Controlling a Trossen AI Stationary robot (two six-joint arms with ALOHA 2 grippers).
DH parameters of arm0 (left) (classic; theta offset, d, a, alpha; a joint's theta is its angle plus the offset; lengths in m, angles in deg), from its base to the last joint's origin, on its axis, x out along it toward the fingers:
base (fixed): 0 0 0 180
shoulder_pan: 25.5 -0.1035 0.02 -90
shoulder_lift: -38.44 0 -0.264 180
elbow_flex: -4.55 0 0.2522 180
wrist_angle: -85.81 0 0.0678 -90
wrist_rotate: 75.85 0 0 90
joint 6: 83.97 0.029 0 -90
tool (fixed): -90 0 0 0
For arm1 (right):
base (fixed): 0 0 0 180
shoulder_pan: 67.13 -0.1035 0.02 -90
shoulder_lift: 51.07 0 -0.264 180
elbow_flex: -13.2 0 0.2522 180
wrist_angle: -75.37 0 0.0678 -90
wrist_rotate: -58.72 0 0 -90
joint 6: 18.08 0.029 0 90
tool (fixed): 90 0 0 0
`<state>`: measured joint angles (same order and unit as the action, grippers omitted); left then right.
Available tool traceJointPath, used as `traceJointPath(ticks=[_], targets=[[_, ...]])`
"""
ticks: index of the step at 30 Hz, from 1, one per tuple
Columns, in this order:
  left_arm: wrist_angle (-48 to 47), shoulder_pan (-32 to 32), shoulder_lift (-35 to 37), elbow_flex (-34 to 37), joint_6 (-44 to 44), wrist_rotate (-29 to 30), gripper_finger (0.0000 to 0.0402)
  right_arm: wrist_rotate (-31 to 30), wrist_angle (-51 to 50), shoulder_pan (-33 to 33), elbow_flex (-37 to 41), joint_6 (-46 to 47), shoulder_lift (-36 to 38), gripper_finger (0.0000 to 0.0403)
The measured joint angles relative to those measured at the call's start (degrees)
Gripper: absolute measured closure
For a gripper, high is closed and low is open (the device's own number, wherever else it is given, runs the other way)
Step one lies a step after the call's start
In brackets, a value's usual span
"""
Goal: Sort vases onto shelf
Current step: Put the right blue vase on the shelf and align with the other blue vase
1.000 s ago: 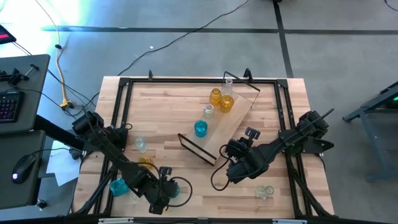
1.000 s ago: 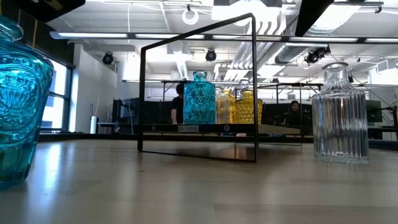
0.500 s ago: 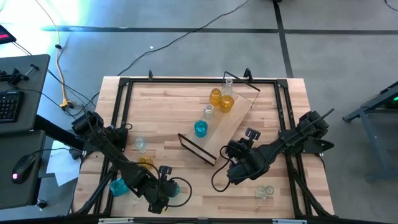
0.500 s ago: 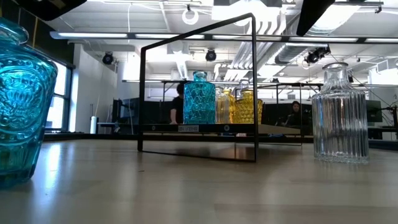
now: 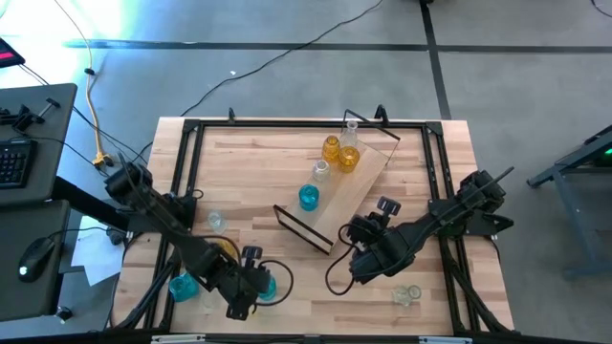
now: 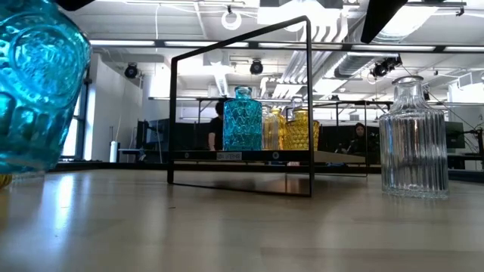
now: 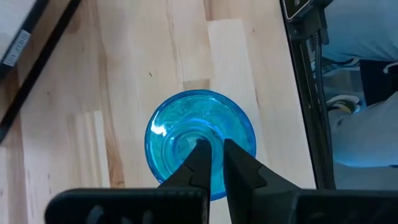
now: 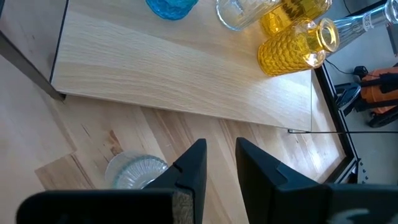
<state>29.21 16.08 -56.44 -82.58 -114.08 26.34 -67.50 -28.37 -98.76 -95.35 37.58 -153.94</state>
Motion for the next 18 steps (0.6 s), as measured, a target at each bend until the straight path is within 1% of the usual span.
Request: traceJointPath(ticks=[10, 13, 18], targets=[[-1.8, -2.0, 0.2, -0.8, 3.7, 0.0, 0.0394, 0.0, 0.0, 0.0, 0.0, -0.1, 0.0, 0.0336], [-5.4, -2.4, 0.2, -4.4, 5.8, 1.1, 0.0394, 0.0, 0.0, 0.0, 0.0, -0.1, 0.0, 0.0336], [-12.4, -2.8, 0.2, -12.8, 9.9, 5.5, 0.0394, 0.0, 0.0, 0.0, 0.0, -0.1, 0.0, 0.0336]])
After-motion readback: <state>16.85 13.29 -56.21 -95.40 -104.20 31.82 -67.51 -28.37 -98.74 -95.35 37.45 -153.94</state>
